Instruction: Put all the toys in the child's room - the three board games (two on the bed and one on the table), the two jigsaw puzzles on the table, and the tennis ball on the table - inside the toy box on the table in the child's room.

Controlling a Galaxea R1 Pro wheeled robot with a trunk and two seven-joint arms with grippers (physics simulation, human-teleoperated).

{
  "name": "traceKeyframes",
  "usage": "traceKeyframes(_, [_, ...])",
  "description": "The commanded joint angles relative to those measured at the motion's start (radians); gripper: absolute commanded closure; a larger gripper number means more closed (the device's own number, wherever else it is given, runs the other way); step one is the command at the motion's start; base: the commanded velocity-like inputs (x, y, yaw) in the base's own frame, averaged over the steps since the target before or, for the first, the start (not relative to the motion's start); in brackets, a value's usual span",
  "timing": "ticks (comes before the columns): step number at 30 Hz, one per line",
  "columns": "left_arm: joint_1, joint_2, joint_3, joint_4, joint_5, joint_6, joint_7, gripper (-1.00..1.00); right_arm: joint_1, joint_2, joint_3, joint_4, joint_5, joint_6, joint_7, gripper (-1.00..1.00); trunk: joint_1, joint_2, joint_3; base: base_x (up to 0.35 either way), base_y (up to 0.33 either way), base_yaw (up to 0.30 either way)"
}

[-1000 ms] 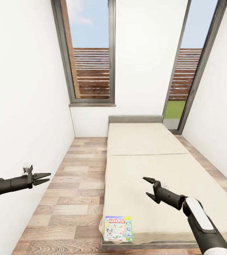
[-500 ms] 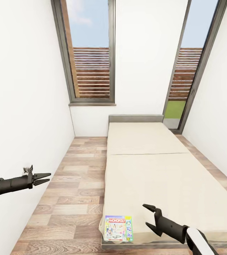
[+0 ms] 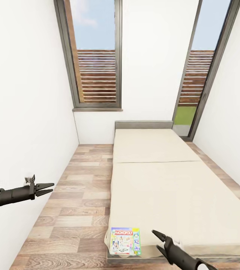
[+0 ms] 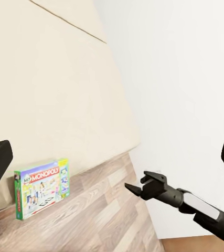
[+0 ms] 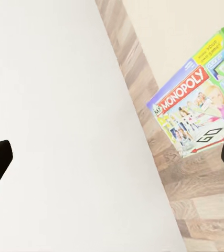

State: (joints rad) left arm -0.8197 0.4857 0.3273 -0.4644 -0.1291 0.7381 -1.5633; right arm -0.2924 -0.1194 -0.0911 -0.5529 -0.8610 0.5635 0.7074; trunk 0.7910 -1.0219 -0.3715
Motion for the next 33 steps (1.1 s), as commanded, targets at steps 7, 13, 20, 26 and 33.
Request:
traceKeyframes(7, [-0.001,-0.009,0.005,0.0,-0.011,0.011,-0.008,-1.0,-0.001,0.003,-0.007,0.097,-0.003,-0.062,0.016,-1.0,0.027,-0.05,-0.023,0.0,0.0,0.0])
traceKeyframes(13, [-0.001,-0.014,0.004,0.0,-0.011,0.011,-0.008,-1.0,-0.001,0.012,-0.003,0.157,0.005,-0.088,0.012,-1.0,0.05,-0.092,-0.042,0.0,0.0,0.0])
traceKeyframes(20, [-0.001,-0.02,0.003,0.0,-0.011,0.01,-0.008,-1.0,-0.001,0.02,0.015,0.188,0.009,-0.162,0.007,-1.0,0.077,-0.141,-0.064,0.0,0.0,0.0])
traceKeyframes(26, [-0.001,-0.021,0.004,0.0,-0.011,0.009,-0.008,-1.0,-0.001,0.022,0.026,0.192,0.006,-0.166,0.012,-1.0,0.1,-0.183,-0.083,0.0,0.0,0.0])
traceKeyframes(33, [-0.002,-0.021,0.003,0.0,-0.011,0.007,-0.008,-1.0,-0.001,0.024,0.027,0.192,0.007,-0.171,0.01,-1.0,0.127,-0.232,-0.105,0.0,0.0,0.0])
